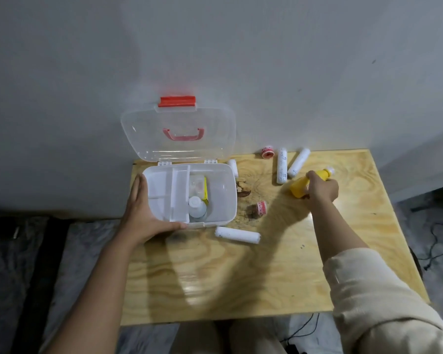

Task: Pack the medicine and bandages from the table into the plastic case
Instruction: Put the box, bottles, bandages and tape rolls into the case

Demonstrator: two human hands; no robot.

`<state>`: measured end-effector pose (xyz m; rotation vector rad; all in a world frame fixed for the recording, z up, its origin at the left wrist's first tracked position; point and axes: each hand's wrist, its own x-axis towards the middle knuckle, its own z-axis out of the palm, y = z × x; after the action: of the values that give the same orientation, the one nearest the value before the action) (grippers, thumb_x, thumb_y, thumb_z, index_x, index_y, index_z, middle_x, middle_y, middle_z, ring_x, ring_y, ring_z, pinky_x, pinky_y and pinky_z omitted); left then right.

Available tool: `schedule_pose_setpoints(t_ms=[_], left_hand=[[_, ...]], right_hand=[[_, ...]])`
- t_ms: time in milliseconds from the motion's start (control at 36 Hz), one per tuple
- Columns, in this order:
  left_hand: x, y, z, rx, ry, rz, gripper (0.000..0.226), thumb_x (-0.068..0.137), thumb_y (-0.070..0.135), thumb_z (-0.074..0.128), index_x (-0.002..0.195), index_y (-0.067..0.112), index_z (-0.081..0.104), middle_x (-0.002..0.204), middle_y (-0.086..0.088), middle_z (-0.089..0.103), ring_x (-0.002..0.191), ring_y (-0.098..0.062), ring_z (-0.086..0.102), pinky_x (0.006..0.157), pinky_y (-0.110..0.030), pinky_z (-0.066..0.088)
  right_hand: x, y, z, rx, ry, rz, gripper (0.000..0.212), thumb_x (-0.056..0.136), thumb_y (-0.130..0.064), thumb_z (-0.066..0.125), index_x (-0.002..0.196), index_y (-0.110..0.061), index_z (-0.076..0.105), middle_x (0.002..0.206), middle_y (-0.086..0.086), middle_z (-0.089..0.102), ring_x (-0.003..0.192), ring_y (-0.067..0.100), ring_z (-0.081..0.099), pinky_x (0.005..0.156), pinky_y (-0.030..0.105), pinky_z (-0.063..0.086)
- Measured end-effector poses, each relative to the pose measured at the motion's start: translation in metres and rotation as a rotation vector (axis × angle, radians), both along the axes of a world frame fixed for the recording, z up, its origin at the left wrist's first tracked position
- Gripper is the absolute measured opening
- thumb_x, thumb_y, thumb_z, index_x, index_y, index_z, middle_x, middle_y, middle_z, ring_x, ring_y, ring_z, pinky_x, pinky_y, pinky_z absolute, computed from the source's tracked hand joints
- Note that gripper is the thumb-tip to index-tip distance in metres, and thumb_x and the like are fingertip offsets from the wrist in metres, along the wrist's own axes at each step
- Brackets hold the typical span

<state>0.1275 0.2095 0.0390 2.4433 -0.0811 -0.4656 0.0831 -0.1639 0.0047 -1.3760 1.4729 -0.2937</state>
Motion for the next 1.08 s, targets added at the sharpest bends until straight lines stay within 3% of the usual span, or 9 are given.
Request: schedule_pose_setpoints(t_ms=[111,194,333,444,528,722,806,889,1083], left_hand=[[0.0,0.001,0.002,0.007,0.013,-0.005,0.158,0.037,0.052,0.09,0.15,0.021,-0.015,0.157,0.015,-0.016,0.146,-0.01,0.001,0.116,-0.032,0.016],[-0.002,0.002,0.004,-0.001,0.029,-0.011,0.157,0.038,0.055,0.089,0.149,0.022,-0.017,0.157,0.015,-0.017,0.146,-0.009,0.0,0.117,-0.033,0.017],[-0.004,0.004,0.006,-0.017,0.018,-0.027,0.156,0.041,0.057,0.088,0.15,0.02,-0.017,0.157,0.014,-0.018,0.146,-0.009,-0.002,0.117,-0.033,0.016],[-0.003,0.006,0.007,-0.037,0.004,-0.046,0.158,0.035,0.063,0.086,0.15,0.021,-0.013,0.157,0.014,-0.013,0.146,-0.013,0.002,0.118,-0.038,0.019],[-0.003,0.007,0.006,-0.043,-0.004,-0.048,0.158,0.035,0.064,0.085,0.151,0.019,-0.012,0.158,0.011,-0.012,0.147,-0.013,0.002,0.118,-0.038,0.018],[-0.003,0.007,0.006,-0.029,0.009,-0.071,0.152,0.046,0.058,0.086,0.149,0.016,-0.018,0.158,0.008,-0.02,0.147,-0.013,-0.007,0.118,-0.035,0.012],[-0.004,0.008,0.005,-0.031,0.009,-0.08,0.152,0.047,0.058,0.086,0.149,0.017,-0.019,0.157,0.008,-0.022,0.146,-0.011,-0.009,0.117,-0.033,0.01],[-0.003,0.009,0.004,-0.034,0.006,-0.083,0.153,0.047,0.06,0.085,0.149,0.017,-0.02,0.157,0.009,-0.022,0.146,-0.011,-0.009,0.117,-0.034,0.011],[-0.002,0.01,0.002,-0.049,0.005,-0.083,0.154,0.044,0.062,0.085,0.148,0.018,-0.02,0.157,0.01,-0.022,0.147,-0.013,-0.008,0.118,-0.036,0.014]], right_hand=[[-0.01,0.025,0.009,-0.049,-0.121,-0.004,0.042,0.077,-0.021,0.066,0.115,-0.006,0.055,0.103,0.007,0.057,0.087,0.022,0.055,0.072,0.029,0.043],[-0.018,0.046,0.021,-0.132,-0.245,0.037,0.047,0.074,-0.019,0.071,0.118,-0.012,0.054,0.107,0.003,0.058,0.097,0.021,0.059,0.078,0.032,0.052],[-0.027,0.08,0.052,-0.253,-0.479,0.137,0.045,0.077,-0.014,0.072,0.117,-0.016,0.053,0.103,-0.003,0.058,0.094,0.018,0.06,0.061,0.006,0.048],[-0.031,0.115,0.076,-0.323,-0.609,0.335,0.035,0.077,-0.007,0.072,0.105,-0.019,0.055,0.091,-0.013,0.061,0.089,0.012,0.061,0.072,0.019,0.052],[-0.032,0.141,0.08,-0.295,-0.701,0.535,0.036,0.076,0.0,0.071,0.104,-0.014,0.054,0.092,0.003,0.063,0.085,0.007,0.061,0.07,0.021,0.055],[-0.031,0.177,0.06,-0.393,-0.52,0.905,0.044,0.071,-0.005,0.075,0.103,-0.026,0.052,0.1,0.004,0.06,0.091,0.015,0.058,0.075,0.014,0.052],[-0.031,0.18,0.055,-0.52,-0.428,1.007,0.041,0.071,-0.007,0.075,0.106,-0.014,0.056,0.093,-0.003,0.057,0.09,0.02,0.06,0.078,0.035,0.057],[-0.03,0.182,0.053,-0.592,-0.321,1.071,0.04,0.071,-0.009,0.074,0.107,-0.009,0.055,0.093,0.004,0.063,0.09,0.027,0.062,0.076,0.047,0.055],[-0.019,0.184,0.051,-0.624,-0.146,1.215,0.044,0.07,-0.015,0.072,0.107,-0.013,0.048,0.096,0.011,0.065,0.082,0.03,0.058,0.07,0.045,0.053]])
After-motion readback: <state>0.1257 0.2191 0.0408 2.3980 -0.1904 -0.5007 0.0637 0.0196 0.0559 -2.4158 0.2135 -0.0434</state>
